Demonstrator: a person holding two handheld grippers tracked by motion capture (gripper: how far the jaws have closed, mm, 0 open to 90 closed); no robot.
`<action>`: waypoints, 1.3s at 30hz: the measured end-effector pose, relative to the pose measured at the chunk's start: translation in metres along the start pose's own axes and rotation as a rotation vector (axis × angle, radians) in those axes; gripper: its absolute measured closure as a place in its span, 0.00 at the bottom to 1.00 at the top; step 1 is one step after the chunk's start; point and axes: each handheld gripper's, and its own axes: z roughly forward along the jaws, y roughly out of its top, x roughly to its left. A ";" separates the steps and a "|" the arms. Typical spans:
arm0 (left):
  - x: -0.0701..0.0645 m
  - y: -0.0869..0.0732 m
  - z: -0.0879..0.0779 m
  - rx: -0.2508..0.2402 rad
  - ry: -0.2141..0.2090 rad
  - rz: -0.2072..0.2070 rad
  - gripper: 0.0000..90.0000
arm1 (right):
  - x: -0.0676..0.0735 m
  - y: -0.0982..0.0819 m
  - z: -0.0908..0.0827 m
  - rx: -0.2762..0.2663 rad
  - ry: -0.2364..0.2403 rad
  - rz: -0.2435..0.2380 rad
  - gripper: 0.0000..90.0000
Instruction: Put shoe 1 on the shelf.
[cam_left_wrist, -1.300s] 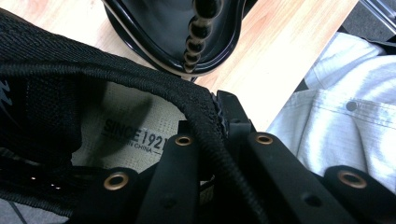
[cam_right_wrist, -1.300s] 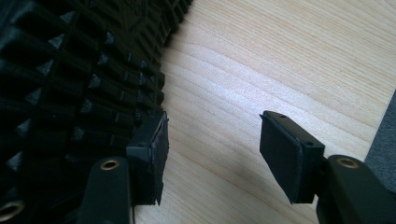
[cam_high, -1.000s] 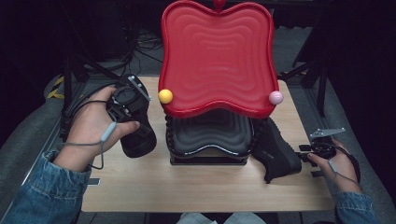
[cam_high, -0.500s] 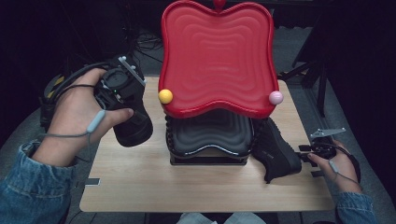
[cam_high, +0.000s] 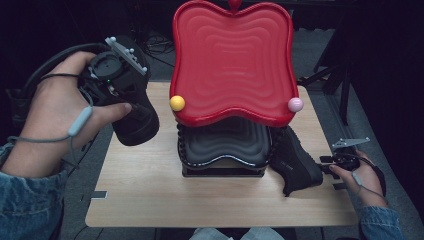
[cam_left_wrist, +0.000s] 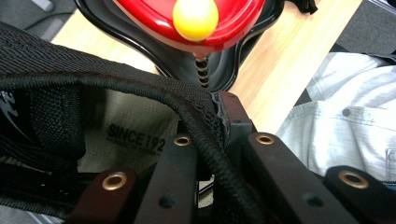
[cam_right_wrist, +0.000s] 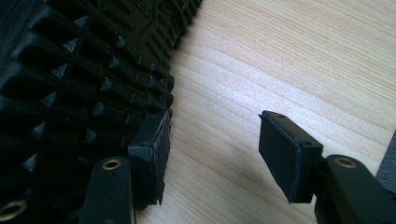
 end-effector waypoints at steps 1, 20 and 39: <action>-0.001 0.001 -0.001 -0.003 0.004 -0.002 0.96 | 0.000 0.000 -0.001 -0.005 -0.002 0.005 0.49; -0.021 0.047 -0.028 -0.003 0.007 0.094 0.96 | -0.004 -0.007 -0.008 -0.028 -0.002 0.034 0.49; -0.042 0.111 -0.016 -0.043 0.030 0.222 0.97 | -0.010 -0.010 -0.008 -0.046 0.008 0.051 0.49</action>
